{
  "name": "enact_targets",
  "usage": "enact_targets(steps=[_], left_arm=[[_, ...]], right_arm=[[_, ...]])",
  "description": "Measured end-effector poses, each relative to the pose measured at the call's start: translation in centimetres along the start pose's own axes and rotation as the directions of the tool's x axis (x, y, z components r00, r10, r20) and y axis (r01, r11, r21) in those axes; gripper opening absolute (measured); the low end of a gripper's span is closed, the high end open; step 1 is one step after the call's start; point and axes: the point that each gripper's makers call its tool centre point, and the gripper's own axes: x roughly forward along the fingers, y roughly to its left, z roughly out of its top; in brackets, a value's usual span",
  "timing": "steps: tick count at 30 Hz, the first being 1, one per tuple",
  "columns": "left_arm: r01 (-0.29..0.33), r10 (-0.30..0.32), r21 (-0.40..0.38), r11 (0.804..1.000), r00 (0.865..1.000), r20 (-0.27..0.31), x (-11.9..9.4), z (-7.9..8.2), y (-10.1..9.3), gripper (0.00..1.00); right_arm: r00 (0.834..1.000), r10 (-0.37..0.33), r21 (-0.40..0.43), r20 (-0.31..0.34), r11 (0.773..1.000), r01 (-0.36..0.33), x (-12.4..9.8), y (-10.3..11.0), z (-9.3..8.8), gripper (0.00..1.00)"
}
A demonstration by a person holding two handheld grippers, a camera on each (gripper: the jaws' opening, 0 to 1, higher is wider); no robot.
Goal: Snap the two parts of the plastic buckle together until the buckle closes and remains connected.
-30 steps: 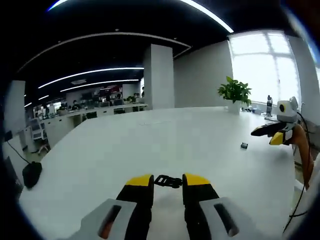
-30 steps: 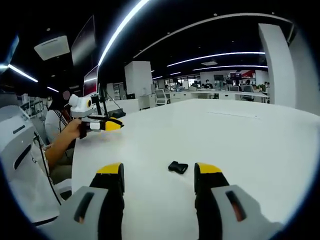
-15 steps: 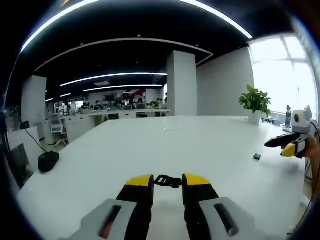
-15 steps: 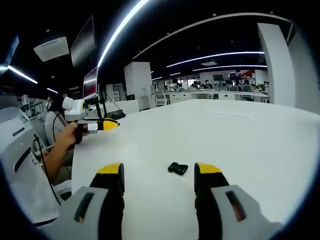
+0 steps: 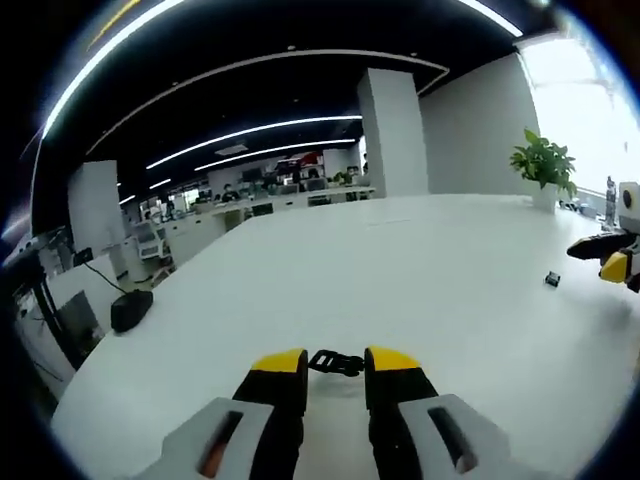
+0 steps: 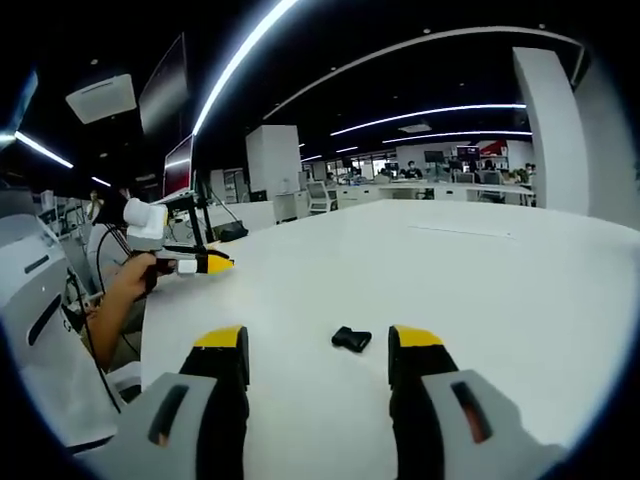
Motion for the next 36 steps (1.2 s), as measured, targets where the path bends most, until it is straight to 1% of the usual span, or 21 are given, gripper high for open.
enact_targets(steps=[3, 6, 8, 11, 16, 22, 24, 27, 29, 31, 34, 35, 36], left_arm=[[-0.037, 0.037, 0.026, 0.999, 0.999, -0.022, 0.3, -0.3, 0.2, 0.22], [-0.047, 0.048, 0.024, 0.999, 0.998, -0.041, 0.6, -0.7, 0.4, 0.22], [-0.034, 0.034, 0.002, 0.999, 0.998, -0.052, 0.7, -1.0, 0.2, 0.22], [-0.009, 0.008, -0.029, 1.000, 0.999, -0.051, 0.8, -1.0, 0.0, 0.22], [0.008, -0.010, -0.039, 0.999, 0.999, -0.053, 0.8, -1.1, -0.1, 0.22], [0.018, -0.019, -0.019, 1.000, 0.999, -0.045, 0.7, -1.1, -0.1, 0.23], [0.020, -0.020, -0.011, 1.000, 0.999, -0.043, 0.7, -1.1, -0.1, 0.25], [0.024, -0.024, -0.007, 1.000, 0.999, -0.032, 0.5, -0.9, -0.1, 0.26], [0.024, -0.024, 0.000, 1.000, 1.000, -0.016, 0.4, -0.6, 0.0, 0.30], [0.039, -0.039, 0.011, 0.999, 0.999, 0.009, 0.3, 0.0, 0.0, 0.34], [0.081, -0.081, 0.003, 0.997, 0.994, 0.079, 0.0, 1.1, -0.3, 0.34], [0.106, -0.106, -0.002, 0.994, 0.990, 0.093, -0.1, 1.4, -0.5, 0.34], [0.142, -0.141, -0.005, 0.990, 0.985, 0.094, -0.2, 1.4, -0.8, 0.36]], right_arm=[[1.000, -0.003, -0.001, 0.003, 1.000, 0.003, -0.1, 0.0, 0.0, 0.57], [1.000, -0.002, 0.001, 0.007, 1.000, 0.002, -0.1, 0.0, 0.0, 0.57], [1.000, -0.002, 0.001, 0.008, 1.000, 0.002, -0.1, -0.1, 0.0, 0.57], [1.000, 0.000, 0.006, 0.008, 1.000, 0.000, 0.0, -0.3, -0.1, 0.56], [1.000, 0.009, 0.008, 0.007, 1.000, -0.009, 0.3, -0.3, -0.1, 0.56], [1.000, 0.019, 0.009, 0.006, 1.000, -0.019, 0.4, -0.1, -0.2, 0.56], [1.000, 0.021, 0.011, 0.007, 1.000, -0.021, 0.4, -0.1, -0.1, 0.56], [1.000, 0.022, 0.009, 0.005, 1.000, -0.022, 0.4, 0.0, -0.2, 0.56], [1.000, 0.022, 0.007, 0.004, 1.000, -0.022, 0.4, 0.0, -0.1, 0.56], [1.000, 0.020, 0.002, 0.001, 1.000, -0.020, 0.4, -0.1, -0.1, 0.56], [1.000, 0.020, -0.005, -0.002, 1.000, -0.020, 0.4, -0.2, 0.0, 0.56], [1.000, 0.018, -0.008, -0.001, 1.000, -0.018, 0.4, -0.2, 0.1, 0.56], [1.000, 0.021, -0.013, 0.001, 1.000, -0.021, 0.5, -0.2, 0.1, 0.57]])
